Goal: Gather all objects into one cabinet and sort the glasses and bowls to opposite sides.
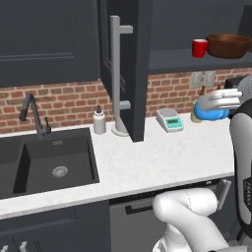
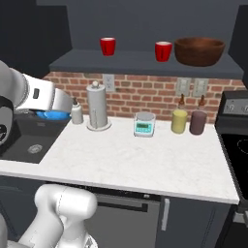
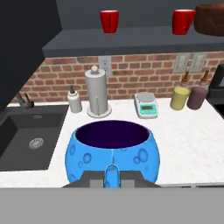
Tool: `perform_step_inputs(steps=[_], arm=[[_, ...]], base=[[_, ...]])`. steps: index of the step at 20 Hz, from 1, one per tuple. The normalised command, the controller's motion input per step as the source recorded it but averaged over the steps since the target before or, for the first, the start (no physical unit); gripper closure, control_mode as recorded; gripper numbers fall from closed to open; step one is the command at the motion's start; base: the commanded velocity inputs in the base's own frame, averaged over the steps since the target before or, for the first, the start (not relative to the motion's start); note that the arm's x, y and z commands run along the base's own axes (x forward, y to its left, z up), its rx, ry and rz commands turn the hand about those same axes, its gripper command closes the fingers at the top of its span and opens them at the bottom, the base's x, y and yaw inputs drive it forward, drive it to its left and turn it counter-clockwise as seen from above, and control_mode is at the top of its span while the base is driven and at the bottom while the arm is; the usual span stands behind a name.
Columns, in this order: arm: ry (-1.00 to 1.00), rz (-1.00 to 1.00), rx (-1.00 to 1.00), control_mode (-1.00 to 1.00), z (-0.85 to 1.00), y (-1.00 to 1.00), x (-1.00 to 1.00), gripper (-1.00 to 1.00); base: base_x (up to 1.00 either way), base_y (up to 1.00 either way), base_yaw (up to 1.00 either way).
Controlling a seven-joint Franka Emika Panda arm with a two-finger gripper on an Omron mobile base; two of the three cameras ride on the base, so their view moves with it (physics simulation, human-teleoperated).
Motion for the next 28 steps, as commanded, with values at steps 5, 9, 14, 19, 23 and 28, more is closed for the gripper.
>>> perform_step_inputs(steps=[5,9,14,19,23,28], arm=[[0.0,0.0,0.0,1.0,0.0,0.0,0.0,1.0],[0.0,0.0,0.0,1.0,0.0,0.0,0.0,1.0],[0.0,0.0,0.0,1.0,0.0,0.0,0.0,1.0],[0.0,0.0,0.0,-1.0,0.0,-0.02,0.14,1.0],[0.0,0.0,0.02,-1.0,0.2,-0.15,0.36,1.0],[0.0,0.0,0.06,-1.0,0.45,-0.12,0.3,1.0]], base=[[0.25,0.0,0.09],[0.25,0.0,0.11],[0.33,0.0,0.06],[0.22,0.0,0.0],[0.0,0.0,0.0],[0.0,0.0,0.0]])
